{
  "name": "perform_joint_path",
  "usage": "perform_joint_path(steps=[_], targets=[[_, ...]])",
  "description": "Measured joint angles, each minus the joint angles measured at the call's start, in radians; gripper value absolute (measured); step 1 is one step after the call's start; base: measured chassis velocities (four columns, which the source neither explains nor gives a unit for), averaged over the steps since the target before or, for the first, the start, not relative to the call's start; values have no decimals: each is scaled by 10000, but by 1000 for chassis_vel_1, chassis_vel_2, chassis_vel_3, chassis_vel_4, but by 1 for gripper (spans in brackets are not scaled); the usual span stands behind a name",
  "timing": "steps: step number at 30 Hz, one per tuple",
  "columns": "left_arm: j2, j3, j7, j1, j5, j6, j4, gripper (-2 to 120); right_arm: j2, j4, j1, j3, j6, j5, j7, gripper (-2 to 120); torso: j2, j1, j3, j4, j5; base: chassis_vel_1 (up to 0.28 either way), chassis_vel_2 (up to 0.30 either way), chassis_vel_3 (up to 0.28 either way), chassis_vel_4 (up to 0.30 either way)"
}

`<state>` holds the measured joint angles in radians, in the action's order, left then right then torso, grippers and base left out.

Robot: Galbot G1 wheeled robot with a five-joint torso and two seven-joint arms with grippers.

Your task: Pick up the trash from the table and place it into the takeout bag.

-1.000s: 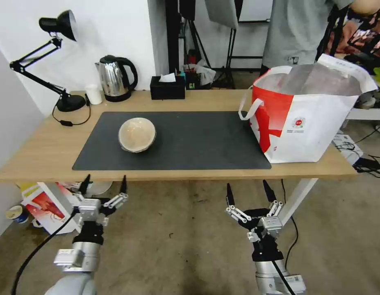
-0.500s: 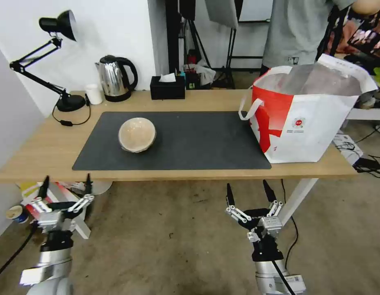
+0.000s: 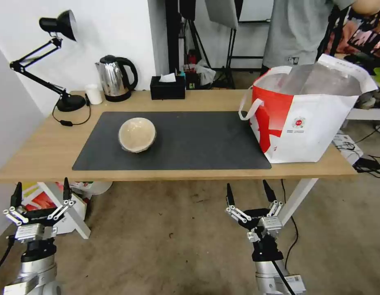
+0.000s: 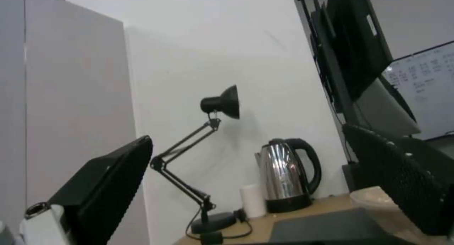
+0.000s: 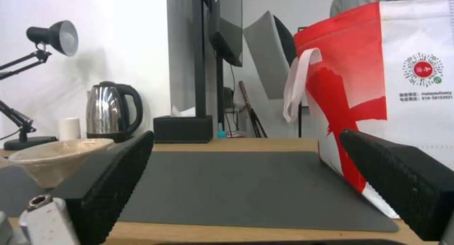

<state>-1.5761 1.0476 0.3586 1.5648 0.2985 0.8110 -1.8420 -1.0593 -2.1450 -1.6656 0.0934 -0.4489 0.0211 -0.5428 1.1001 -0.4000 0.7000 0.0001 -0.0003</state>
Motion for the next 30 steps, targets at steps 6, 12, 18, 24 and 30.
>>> perform_joint_path(steps=[6,12,18,24,30], targets=[[25,31,26,-17,12,-46,-154,100,-2,0,0,0,0,0,0,100,0,0,-1,-4,17,0,0,0,0],[95,36,160,-105,-37,-449,-763,100,3,0,-1,3,0,0,0,100,-1,-1,-1,-4,-13,0,0,0,0],[422,-146,704,-663,-405,-2346,-2573,100,0,0,-2,2,-1,0,1,100,-1,0,-1,-9,-2,0,0,0,0],[426,-353,1079,-738,-425,-2532,-2655,100,0,0,-1,1,-1,0,1,100,-2,0,-1,-2,0,0,0,0,0],[431,-340,1086,-499,-383,-2561,-3125,100,0,0,-1,1,-1,-1,1,100,-2,-1,0,0,4,0,0,0,0]])
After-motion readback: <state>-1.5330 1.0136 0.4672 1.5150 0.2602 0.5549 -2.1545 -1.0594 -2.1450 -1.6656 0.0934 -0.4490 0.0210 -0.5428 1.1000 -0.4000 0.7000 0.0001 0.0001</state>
